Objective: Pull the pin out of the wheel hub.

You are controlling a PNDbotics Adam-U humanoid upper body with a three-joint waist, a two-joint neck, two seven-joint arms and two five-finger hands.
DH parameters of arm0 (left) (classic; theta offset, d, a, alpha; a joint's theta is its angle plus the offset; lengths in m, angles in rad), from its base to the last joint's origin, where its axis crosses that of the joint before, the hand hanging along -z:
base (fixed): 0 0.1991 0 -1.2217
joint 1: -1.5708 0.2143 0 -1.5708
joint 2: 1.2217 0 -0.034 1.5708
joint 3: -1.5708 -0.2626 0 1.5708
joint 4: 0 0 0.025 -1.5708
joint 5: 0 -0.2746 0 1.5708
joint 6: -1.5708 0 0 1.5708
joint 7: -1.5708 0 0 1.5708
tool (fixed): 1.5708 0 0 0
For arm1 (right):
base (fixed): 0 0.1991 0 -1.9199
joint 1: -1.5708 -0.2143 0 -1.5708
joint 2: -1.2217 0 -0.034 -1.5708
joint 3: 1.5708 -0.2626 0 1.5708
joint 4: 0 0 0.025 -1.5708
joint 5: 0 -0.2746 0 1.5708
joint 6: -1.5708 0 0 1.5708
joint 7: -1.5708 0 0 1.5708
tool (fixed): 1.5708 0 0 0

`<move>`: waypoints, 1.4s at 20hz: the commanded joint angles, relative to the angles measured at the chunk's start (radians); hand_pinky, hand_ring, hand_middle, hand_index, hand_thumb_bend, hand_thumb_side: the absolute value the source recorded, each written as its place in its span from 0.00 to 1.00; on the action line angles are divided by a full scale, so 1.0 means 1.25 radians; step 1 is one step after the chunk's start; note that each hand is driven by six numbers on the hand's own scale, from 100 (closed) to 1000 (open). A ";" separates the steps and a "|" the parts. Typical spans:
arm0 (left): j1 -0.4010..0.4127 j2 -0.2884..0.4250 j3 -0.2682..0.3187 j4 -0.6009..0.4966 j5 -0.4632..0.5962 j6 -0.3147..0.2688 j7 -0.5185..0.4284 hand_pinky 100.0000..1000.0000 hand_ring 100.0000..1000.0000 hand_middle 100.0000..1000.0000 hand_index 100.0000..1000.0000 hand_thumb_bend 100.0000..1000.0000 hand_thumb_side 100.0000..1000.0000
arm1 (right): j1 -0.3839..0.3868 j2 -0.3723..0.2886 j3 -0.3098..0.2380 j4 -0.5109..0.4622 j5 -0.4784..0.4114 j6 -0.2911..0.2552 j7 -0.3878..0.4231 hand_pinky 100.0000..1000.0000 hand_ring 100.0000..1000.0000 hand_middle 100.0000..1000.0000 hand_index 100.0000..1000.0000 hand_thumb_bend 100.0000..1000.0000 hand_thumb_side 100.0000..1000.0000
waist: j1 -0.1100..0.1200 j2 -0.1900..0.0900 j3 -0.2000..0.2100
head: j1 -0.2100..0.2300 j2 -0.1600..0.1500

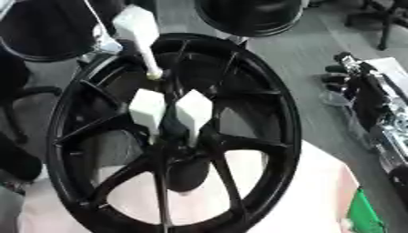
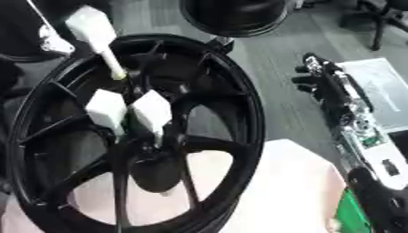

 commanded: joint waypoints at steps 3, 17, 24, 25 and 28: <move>0.054 0.116 0.104 -0.077 0.020 0.030 0.047 0.72 0.63 0.52 0.27 0.13 0.00 | 0.008 -0.037 -0.023 -0.008 -0.003 -0.007 -0.014 0.80 0.67 0.65 0.81 0.00 0.55 | -0.009 -0.028 0.034 | -0.029 0.018; 0.341 0.363 0.173 -0.001 0.029 0.135 0.159 0.75 0.68 0.59 0.53 0.26 0.00 | 0.018 -0.050 -0.061 -0.023 -0.021 -0.023 -0.055 0.80 0.67 0.65 0.81 0.00 0.53 | -0.036 -0.011 0.088 | -0.047 0.013; 0.498 0.388 0.242 -0.035 0.023 0.166 0.189 0.83 0.79 0.76 0.85 0.74 0.77 | 0.015 -0.047 -0.058 -0.023 -0.024 -0.020 -0.054 0.80 0.67 0.65 0.81 0.00 0.53 | -0.038 -0.011 0.074 | -0.033 0.010; 0.518 0.390 0.251 -0.043 0.030 0.166 0.200 0.83 0.79 0.76 0.85 0.74 0.77 | 0.014 -0.047 -0.057 -0.023 -0.024 -0.020 -0.054 0.80 0.67 0.65 0.81 0.00 0.53 | -0.038 -0.011 0.072 | -0.030 0.010; 0.581 0.396 0.291 -0.081 0.052 0.169 0.238 0.81 0.77 0.74 0.84 0.58 0.74 | 0.010 -0.043 -0.053 -0.022 -0.025 -0.018 -0.052 0.80 0.67 0.65 0.81 0.00 0.54 | -0.038 -0.012 0.066 | -0.022 0.008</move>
